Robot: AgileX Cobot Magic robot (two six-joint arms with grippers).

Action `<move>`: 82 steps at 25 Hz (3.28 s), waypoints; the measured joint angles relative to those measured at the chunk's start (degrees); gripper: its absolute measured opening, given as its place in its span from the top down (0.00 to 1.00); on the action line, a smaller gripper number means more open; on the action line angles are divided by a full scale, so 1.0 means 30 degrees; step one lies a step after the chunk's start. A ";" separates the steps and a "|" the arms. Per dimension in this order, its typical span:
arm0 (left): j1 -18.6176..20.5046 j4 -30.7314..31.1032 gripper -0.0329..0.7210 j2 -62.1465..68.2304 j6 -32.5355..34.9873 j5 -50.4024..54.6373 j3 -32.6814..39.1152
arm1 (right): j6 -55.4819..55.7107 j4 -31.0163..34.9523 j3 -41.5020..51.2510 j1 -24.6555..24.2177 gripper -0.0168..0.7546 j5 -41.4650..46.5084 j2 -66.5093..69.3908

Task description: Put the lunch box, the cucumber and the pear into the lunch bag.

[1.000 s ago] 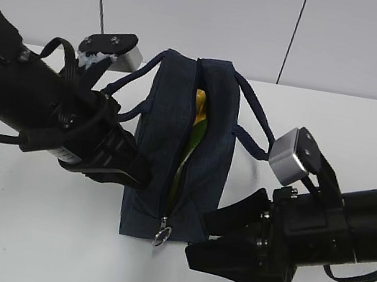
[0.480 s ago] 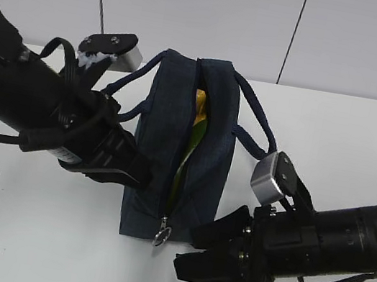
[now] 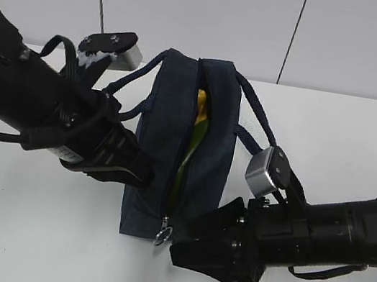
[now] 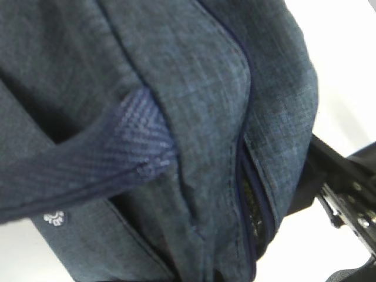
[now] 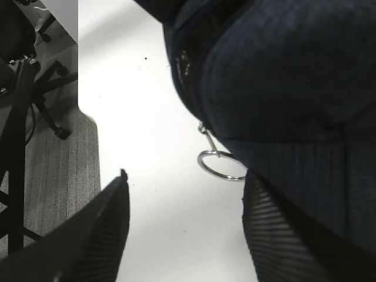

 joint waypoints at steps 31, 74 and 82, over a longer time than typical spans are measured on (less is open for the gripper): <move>0.0000 -0.0274 0.97 0.0000 0.0000 -0.0045 0.0000 | 0.1339 0.0289 -0.2026 0.2087 0.60 -0.3083 0.1064; 0.0000 0.0422 0.52 0.0000 0.0000 -0.0403 0.0000 | 0.8922 -0.3206 -0.2100 0.2087 0.97 -0.1214 -0.2111; 0.0000 0.3540 0.52 0.0000 0.0000 0.1090 0.0000 | 0.9791 -0.3459 -0.2100 0.2087 0.97 -0.1242 -0.2272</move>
